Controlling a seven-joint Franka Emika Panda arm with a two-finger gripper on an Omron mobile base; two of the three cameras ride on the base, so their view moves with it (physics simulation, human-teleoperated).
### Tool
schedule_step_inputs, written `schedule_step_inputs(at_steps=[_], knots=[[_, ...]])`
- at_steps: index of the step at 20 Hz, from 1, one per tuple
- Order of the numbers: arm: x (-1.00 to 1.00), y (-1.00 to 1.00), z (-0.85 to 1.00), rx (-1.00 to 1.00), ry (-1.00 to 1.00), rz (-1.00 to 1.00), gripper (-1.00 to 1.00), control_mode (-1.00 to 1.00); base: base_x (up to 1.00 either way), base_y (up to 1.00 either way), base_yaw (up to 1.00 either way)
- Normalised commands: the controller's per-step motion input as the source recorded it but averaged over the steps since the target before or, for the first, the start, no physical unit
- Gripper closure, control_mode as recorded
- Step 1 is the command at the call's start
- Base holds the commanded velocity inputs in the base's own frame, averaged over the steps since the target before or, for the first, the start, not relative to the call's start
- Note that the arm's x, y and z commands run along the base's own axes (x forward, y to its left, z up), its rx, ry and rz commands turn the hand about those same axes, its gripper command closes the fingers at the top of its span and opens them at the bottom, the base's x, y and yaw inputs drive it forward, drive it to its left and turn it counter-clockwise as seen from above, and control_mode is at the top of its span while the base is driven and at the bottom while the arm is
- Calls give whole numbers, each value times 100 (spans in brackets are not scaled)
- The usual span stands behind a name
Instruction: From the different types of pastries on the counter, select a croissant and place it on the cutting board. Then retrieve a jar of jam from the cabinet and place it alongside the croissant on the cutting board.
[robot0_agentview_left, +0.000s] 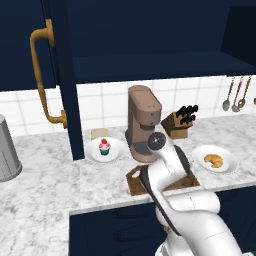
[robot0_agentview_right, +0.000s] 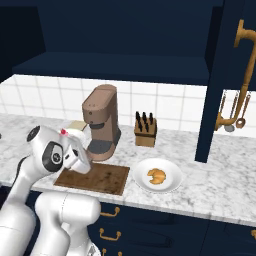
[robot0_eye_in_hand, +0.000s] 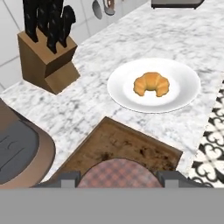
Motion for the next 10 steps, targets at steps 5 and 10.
schedule_step_inputs(at_steps=[5, 10], knots=[[42, -16, -22, 0, 0, -6, 100, -100, 0, 0, 0], [13, -25, -36, 0, 0, -9, 100, -100, 0, 0, 0]])
